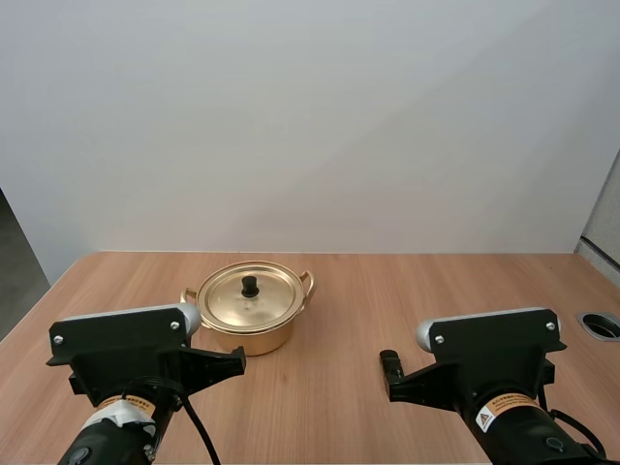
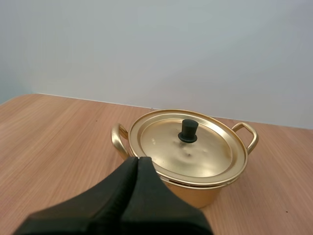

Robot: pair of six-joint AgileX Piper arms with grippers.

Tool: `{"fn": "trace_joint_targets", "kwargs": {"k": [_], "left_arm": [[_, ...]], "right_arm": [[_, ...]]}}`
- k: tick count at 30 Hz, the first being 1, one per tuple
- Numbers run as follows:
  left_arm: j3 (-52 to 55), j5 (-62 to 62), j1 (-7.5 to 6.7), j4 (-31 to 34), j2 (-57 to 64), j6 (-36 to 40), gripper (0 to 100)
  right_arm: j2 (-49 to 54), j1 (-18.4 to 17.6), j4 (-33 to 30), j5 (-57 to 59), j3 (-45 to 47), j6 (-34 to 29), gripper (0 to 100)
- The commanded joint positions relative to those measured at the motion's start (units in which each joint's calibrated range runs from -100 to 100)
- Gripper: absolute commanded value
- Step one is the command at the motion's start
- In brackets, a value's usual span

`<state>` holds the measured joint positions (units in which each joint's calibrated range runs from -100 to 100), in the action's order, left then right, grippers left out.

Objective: Open the pot, put the car inside, and close it

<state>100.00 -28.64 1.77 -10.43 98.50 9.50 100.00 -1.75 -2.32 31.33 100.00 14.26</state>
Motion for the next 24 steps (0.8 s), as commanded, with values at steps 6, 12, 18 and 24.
{"fn": "trace_joint_targets", "kwargs": {"k": [6,12,18,24], "left_arm": [[0.00,0.02,0.00,0.02,0.01,0.04,0],[0.00,0.02,0.00,0.02,0.01,0.04,0],[0.00,0.02,0.00,0.02,0.01,0.04,0],[0.00,0.96,0.00,0.02,0.01,0.05,0]], "right_arm": [[0.00,0.03,-0.01,-0.03,0.00,-0.07,0],[0.00,0.03,-0.01,-0.03,0.00,-0.07,0],[0.00,0.03,-0.01,-0.03,0.00,-0.07,0],[0.00,0.03,0.13,-0.03,0.00,-0.07,0]]}}
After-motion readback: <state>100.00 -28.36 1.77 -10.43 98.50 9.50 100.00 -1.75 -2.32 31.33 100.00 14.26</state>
